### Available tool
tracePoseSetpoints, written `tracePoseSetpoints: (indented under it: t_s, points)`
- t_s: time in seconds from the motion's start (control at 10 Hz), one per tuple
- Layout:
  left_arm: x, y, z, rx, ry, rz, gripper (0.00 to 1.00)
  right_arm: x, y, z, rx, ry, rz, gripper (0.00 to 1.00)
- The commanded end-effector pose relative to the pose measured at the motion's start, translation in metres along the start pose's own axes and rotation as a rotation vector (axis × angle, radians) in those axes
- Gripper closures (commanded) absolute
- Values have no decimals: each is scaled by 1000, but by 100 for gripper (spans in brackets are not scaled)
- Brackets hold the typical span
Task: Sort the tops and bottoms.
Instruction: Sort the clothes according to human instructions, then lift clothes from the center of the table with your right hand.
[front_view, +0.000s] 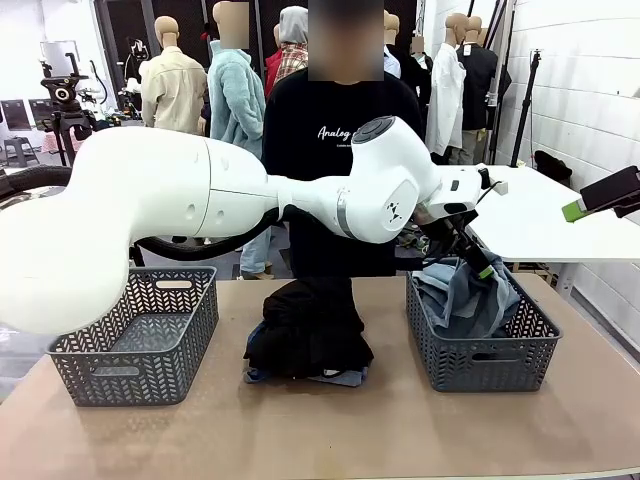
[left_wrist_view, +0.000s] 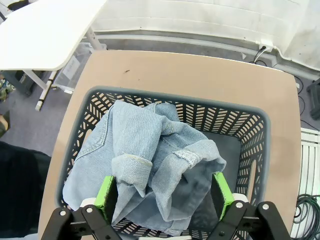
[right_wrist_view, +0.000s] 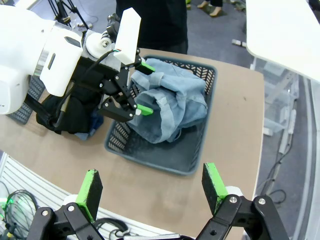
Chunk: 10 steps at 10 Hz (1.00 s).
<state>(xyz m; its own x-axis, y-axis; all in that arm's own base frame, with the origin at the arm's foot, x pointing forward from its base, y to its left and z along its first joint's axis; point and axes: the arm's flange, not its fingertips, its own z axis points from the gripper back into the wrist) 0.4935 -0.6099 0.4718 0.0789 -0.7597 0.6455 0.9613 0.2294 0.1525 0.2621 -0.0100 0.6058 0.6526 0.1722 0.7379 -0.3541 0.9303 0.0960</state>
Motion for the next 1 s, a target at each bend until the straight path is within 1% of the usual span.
tracePoseSetpoints:
  t_s: [0.0, 0.9]
  points:
    - [3, 0, 3, 15, -4, -11, 3, 0, -1, -1, 17, 0, 10, 0]
    - [3, 0, 3, 15, -4, -11, 3, 0, -1, -1, 17, 0, 10, 0]
